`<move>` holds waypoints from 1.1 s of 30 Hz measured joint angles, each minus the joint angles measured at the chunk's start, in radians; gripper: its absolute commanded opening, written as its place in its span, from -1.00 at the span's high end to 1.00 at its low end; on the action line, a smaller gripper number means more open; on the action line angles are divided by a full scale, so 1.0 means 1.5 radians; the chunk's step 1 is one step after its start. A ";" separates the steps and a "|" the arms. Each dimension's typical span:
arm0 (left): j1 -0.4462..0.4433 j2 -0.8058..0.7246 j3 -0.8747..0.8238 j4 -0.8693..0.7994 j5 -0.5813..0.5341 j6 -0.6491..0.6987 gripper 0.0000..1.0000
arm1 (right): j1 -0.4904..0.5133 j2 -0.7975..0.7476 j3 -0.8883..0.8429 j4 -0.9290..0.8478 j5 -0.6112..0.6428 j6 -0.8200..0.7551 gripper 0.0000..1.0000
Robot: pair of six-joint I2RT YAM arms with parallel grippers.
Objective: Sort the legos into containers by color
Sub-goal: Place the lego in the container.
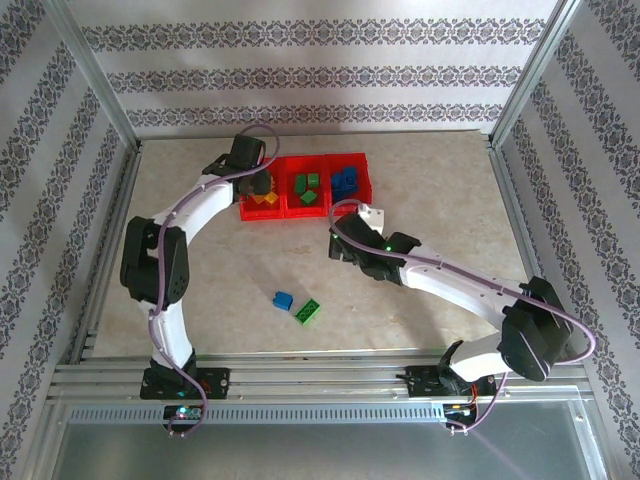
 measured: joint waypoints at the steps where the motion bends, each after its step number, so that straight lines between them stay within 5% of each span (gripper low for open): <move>1: 0.001 0.014 0.010 0.001 0.000 0.000 0.18 | 0.007 0.003 0.000 -0.005 -0.003 0.004 -0.96; 19: 0.005 0.069 0.043 0.001 -0.005 -0.001 -0.37 | 0.148 0.073 -0.018 -0.037 -0.092 0.048 -0.95; 28: 0.005 -0.062 -0.048 0.012 0.003 -0.017 -0.99 | 0.190 0.115 -0.003 -0.033 -0.140 0.025 -0.88; 33: 0.005 -0.161 -0.130 0.037 0.003 -0.038 -0.99 | 0.213 0.136 0.010 -0.033 -0.154 0.008 -0.87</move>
